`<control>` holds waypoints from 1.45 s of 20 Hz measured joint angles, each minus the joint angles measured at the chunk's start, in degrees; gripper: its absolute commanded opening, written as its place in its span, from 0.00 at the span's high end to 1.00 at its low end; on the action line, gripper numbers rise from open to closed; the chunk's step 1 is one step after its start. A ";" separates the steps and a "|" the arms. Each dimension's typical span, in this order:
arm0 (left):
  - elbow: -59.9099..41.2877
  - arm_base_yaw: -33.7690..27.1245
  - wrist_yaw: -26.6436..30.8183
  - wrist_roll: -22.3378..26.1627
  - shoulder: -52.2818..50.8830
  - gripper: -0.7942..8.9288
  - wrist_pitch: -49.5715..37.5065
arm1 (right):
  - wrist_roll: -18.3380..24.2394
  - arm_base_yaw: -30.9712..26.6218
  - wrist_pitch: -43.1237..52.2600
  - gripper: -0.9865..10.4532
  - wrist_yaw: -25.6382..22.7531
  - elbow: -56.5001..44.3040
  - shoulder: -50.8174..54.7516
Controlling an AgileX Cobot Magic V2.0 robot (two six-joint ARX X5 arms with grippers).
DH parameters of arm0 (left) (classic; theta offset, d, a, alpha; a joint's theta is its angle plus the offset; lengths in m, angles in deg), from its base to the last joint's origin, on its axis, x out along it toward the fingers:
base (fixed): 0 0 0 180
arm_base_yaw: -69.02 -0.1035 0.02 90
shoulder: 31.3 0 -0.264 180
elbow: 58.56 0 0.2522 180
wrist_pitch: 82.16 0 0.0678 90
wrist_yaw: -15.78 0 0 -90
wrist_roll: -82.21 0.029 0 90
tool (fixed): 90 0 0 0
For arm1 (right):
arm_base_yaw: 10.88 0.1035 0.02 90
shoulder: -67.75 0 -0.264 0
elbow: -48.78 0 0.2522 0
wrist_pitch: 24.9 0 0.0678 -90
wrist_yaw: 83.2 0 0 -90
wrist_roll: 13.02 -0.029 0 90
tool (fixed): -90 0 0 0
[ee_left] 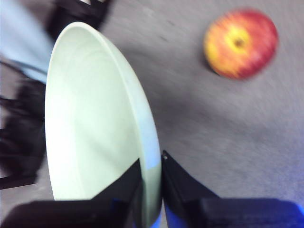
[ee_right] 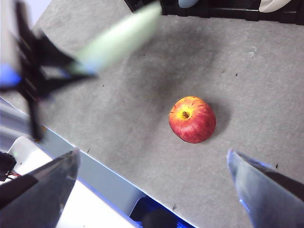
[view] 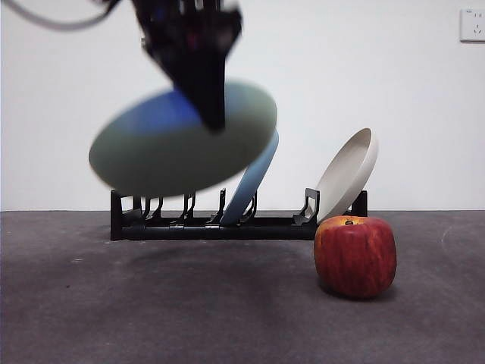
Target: Take the green plate from the plate rack,put the plate on the table,take the apple from the table,put the apple in the plate
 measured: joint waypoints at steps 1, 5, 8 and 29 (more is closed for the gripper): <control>-3.69 1.03 1.60 0.07 0.02 0.92 -3.34 | 0.00 0.00 0.00 0.36 0.00 0.00 0.00; -14.75 2.97 3.91 0.96 0.39 0.92 -15.96 | 0.00 0.00 0.00 0.36 0.00 0.00 0.00; -20.22 3.69 3.98 3.23 0.61 0.92 -24.94 | -0.02 0.00 0.00 0.36 0.00 0.00 0.00; -21.22 3.58 3.41 9.29 10.71 0.68 -32.48 | 0.00 0.00 0.00 0.36 0.00 0.00 0.00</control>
